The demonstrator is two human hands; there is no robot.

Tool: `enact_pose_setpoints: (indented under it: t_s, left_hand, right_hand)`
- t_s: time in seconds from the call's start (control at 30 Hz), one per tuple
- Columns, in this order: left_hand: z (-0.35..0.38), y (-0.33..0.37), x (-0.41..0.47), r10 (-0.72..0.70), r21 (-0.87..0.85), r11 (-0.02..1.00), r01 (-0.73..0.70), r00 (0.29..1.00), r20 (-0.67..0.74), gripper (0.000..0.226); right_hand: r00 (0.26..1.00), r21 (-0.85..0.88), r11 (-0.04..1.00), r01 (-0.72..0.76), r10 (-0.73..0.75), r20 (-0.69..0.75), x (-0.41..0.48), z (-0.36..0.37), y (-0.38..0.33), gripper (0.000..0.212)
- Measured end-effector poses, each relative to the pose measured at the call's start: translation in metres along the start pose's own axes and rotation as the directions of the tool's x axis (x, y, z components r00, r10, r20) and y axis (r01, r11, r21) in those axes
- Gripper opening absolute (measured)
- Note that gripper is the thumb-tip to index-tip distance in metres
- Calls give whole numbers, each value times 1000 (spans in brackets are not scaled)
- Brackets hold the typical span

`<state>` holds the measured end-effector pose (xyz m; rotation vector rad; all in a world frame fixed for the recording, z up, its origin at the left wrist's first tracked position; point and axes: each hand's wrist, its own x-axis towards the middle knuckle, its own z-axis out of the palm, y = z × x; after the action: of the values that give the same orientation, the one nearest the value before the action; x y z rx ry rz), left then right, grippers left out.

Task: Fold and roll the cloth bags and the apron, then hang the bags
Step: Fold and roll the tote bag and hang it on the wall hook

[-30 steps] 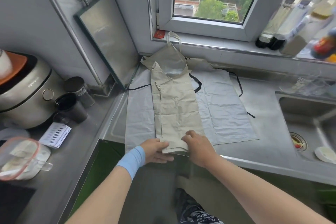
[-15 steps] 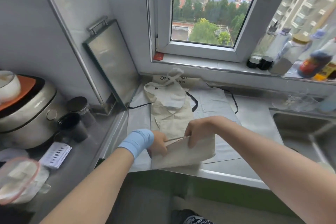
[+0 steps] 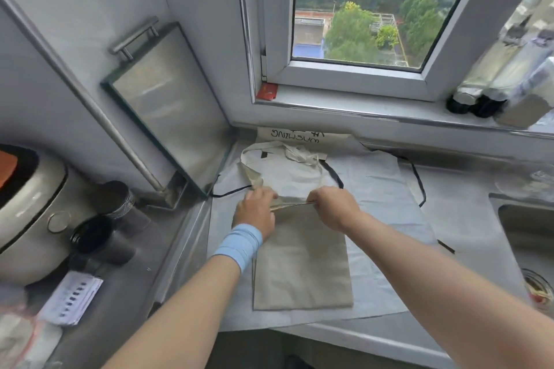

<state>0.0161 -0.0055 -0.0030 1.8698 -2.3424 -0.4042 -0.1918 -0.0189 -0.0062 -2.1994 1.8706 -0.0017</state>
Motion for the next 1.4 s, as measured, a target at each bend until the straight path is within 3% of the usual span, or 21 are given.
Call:
enact_pose_setpoints:
  t_s: [0.07, 0.13, 0.27, 0.37, 0.43, 0.53, 0.63, 0.73, 0.83, 0.9, 1.0, 1.07, 1.2, 1.3, 1.37, 1.4]
  left_hand:
    - [22, -1, 4, 124, -20, 992, -123, 991, 49, 43]
    - [41, -6, 7, 192, 41, 978, -206, 956, 221, 49]
    - [65, -25, 9, 93, 191, 961, -198, 887, 453, 68]
    - [69, -36, 16, 94, 139, 977, -163, 909, 406, 61]
    - [64, -39, 27, 98, 71, 989, -131, 931, 351, 46]
    - [51, -47, 51, 13, -91, 996, 10, 969, 248, 29]
    - [34, -60, 77, -213, -340, 898, 281, 951, 225, 16]
    - [24, -71, 99, -372, -367, 808, 460, 883, 288, 14]
    - [21, -79, 114, -424, -252, 808, 532, 824, 376, 23]
    - [20, -82, 121, -442, -239, 783, 574, 784, 436, 14]
    - [21, -83, 125, -379, -328, 709, 624, 730, 569, 20]
    - [24, -85, 127, -350, -323, 708, 628, 710, 611, 21]
    - [34, -87, 125, -333, -344, 697, 629, 709, 621, 13]
    - [30, -88, 128, -348, -347, 677, 649, 697, 627, 12]
    - [24, -88, 132, -361, -245, 745, 621, 683, 635, 17]
    - [19, -86, 133, -394, -168, 785, 597, 689, 608, 12]
  right_hand:
    - [999, 30, 1000, -9, 10, -49, 13, 21, 5, 34]
    - [996, 15, 1000, 11, -9, -84, 20, 37, 7, 38]
    - [978, -120, 980, 156, -170, -121, 19, 62, 15, 53]
    - [963, -105, 958, 265, -257, 83, 23, 72, 18, 38]
    - [960, -163, 948, 274, -258, 111, 34, 72, 16, 32]
    - [987, -180, 970, 161, -160, 21, 63, 59, 2, 26]
    - [999, 173, 985, 1, 8, -50, 104, 39, -28, 25]
    - [992, 361, 924, -124, 109, 62, 147, 26, -62, 30]
    - [974, 292, 939, -183, 132, 186, 183, 26, -90, 41]
    - [961, 194, 962, -194, 147, 234, 199, 29, -100, 45]
    - [934, 151, 965, -214, 157, 320, 219, 33, -101, 10]
    - [924, 312, 904, -291, 182, 336, 229, 36, -96, 14]
    - [919, 731, 562, -386, 302, 253, 237, 31, -86, 21]
    - [897, 844, 381, -377, 376, 232, 234, 34, -79, 25]
    - [909, 896, 252, -366, 302, 287, 226, 39, -78, 17]
    - [917, 899, 242, -365, 258, 303, 222, 40, -76, 18]
